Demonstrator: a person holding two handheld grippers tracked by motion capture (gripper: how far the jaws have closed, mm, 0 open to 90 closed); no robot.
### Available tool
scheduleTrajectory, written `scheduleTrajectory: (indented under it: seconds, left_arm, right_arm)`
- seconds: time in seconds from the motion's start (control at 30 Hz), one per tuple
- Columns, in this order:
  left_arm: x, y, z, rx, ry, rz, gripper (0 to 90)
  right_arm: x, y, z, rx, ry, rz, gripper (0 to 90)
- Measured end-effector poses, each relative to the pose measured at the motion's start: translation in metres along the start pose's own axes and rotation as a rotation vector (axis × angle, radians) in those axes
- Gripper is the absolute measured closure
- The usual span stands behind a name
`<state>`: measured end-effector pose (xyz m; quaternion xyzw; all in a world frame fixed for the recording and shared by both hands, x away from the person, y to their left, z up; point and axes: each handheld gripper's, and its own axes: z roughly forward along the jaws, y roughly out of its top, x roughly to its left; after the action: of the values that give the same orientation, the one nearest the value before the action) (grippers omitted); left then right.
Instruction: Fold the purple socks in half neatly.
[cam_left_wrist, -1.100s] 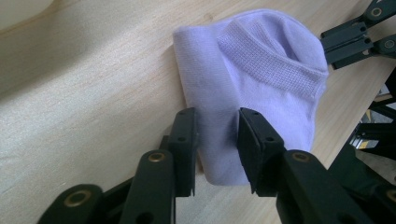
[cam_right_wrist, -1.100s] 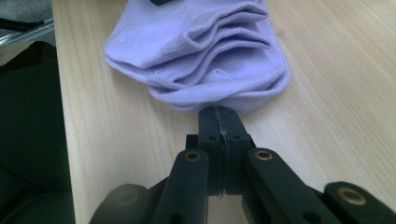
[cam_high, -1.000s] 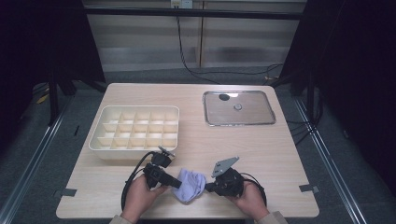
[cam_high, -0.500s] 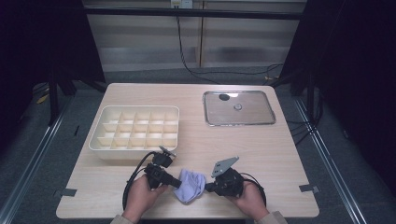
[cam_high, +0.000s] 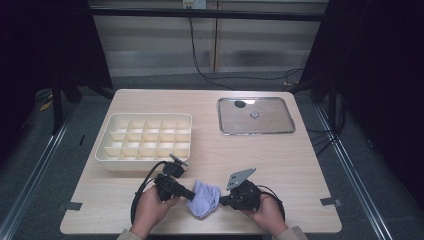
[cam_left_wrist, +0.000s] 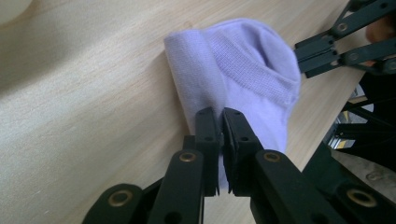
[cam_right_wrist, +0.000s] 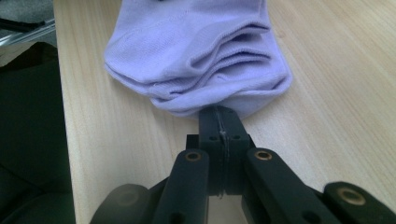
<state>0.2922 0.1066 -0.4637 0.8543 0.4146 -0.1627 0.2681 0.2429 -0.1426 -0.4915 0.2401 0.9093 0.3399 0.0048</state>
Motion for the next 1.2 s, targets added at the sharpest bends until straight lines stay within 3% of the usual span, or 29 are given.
scheduleTrajectory:
  seconds: [0.13, 0.37, 0.43, 0.5, 0.57, 1.2]
  left_arm:
    - [-0.001, 0.002, -0.002, 0.014, 0.005, 0.022, 85.4]
    - [-0.005, 0.003, -0.004, 0.009, -0.003, 0.016, 85.8]
    - [-0.006, 0.003, -0.004, -0.008, -0.001, -0.006, 86.0]
    - [-0.003, 0.004, -0.006, 0.009, -0.001, 0.013, 86.2]
    - [-0.004, 0.004, -0.006, -0.004, -0.005, -0.005, 86.3]
    - [-0.017, 0.012, -0.006, 0.005, 0.011, 0.056, 86.6]
  right_arm:
    - [0.000, 0.000, 0.000, -0.001, 0.000, 0.000, 89.4]
    - [0.000, 0.000, 0.001, -0.001, -0.003, -0.015, 89.4]
    - [0.000, 0.001, 0.001, -0.002, -0.002, -0.014, 89.4]
    - [0.000, 0.001, 0.001, -0.003, -0.008, -0.018, 89.4]
    - [0.000, 0.001, 0.001, -0.003, -0.009, -0.016, 89.4]
    - [0.001, 0.002, 0.002, 0.003, -0.009, -0.031, 89.4]
